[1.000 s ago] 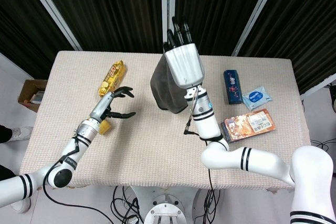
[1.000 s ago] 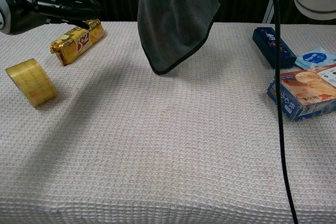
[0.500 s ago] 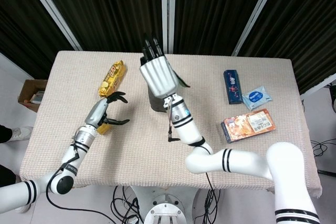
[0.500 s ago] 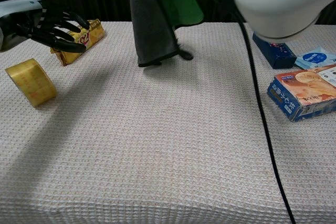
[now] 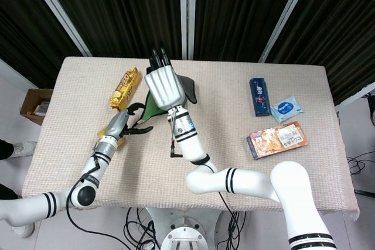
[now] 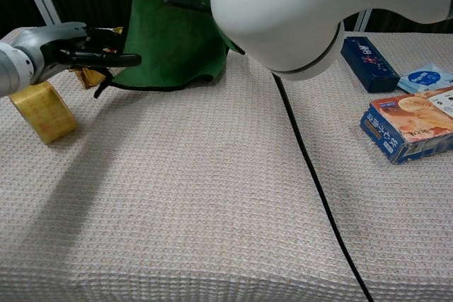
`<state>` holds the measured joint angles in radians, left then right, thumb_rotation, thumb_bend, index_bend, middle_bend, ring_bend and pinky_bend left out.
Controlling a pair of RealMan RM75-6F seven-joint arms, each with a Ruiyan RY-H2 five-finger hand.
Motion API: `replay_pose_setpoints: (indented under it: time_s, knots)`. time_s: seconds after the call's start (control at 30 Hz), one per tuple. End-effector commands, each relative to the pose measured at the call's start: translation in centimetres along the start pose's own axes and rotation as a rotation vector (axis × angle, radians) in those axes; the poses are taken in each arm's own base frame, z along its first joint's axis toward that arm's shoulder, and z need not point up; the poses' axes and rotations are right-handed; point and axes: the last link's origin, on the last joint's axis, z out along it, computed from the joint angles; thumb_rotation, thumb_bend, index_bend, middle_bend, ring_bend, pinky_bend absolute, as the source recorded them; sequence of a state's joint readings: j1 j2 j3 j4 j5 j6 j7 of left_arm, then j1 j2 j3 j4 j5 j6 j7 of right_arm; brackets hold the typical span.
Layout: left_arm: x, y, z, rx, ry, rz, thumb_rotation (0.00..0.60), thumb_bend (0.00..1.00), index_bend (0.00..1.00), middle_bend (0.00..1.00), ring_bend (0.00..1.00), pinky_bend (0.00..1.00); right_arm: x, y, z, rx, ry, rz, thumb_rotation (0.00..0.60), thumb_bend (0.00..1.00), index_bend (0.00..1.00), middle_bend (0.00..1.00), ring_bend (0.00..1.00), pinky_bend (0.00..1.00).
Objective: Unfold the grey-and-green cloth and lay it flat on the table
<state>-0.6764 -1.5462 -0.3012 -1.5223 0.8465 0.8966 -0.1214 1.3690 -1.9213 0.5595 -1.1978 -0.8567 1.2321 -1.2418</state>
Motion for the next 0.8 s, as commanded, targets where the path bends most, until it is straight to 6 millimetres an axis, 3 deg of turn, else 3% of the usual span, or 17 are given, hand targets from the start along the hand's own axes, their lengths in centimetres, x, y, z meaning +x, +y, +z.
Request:
replay_pose_setpoints:
  time_s: [0.03, 0.17, 0.47, 0.6, 0.73, 0.8]
  knots:
    - [-0.5, 0.2, 1.1, 0.025, 0.052, 0.034, 0.421, 0.04, 0.22, 0.13, 0.14, 0.23, 0.1, -0.1, 0.0, -0.003, -0.008, 0.02, 0.6, 0.65, 0.75, 0.25, 0.0, 0.0]
    - [-1.0, 0.2, 1.7, 0.058, 0.078, 0.025, 0.498, 0.04, 0.28, 0.13, 0.14, 0.25, 0.2, 0.1, -0.1, -0.006, -0.016, 0.046, 0.6, 0.65, 0.75, 0.25, 0.0, 0.0]
    - [-1.4, 0.3, 2.3, 0.082, 0.074, -0.064, 0.525, 0.08, 0.34, 0.15, 0.16, 0.25, 0.5, 0.1, -0.3, 0.0, -0.025, 0.083, 0.6, 0.64, 0.75, 0.25, 0.0, 0.0]
    - [-1.3, 0.3, 2.5, 0.078, 0.115, -0.09, 0.532, 0.2, 0.45, 0.21, 0.19, 0.27, 0.6, 0.5, -0.5, -0.004, -0.028, 0.105, 0.6, 0.64, 0.75, 0.25, 0.0, 0.0]
    - [-1.2, 0.2, 2.5, 0.061, 0.153, -0.101, 0.596, 0.33, 0.57, 0.3, 0.23, 0.28, 0.5, 1.5, -0.9, -0.011, -0.037, 0.144, 0.6, 0.64, 0.75, 0.25, 0.0, 0.0]
    - [-1.0, 0.2, 2.4, 0.044, 0.166, -0.098, 0.6, 0.38, 0.62, 0.35, 0.26, 0.29, 0.4, 2.2, -1.4, -0.013, -0.046, 0.177, 0.6, 0.64, 0.75, 0.25, 0.0, 0.0]
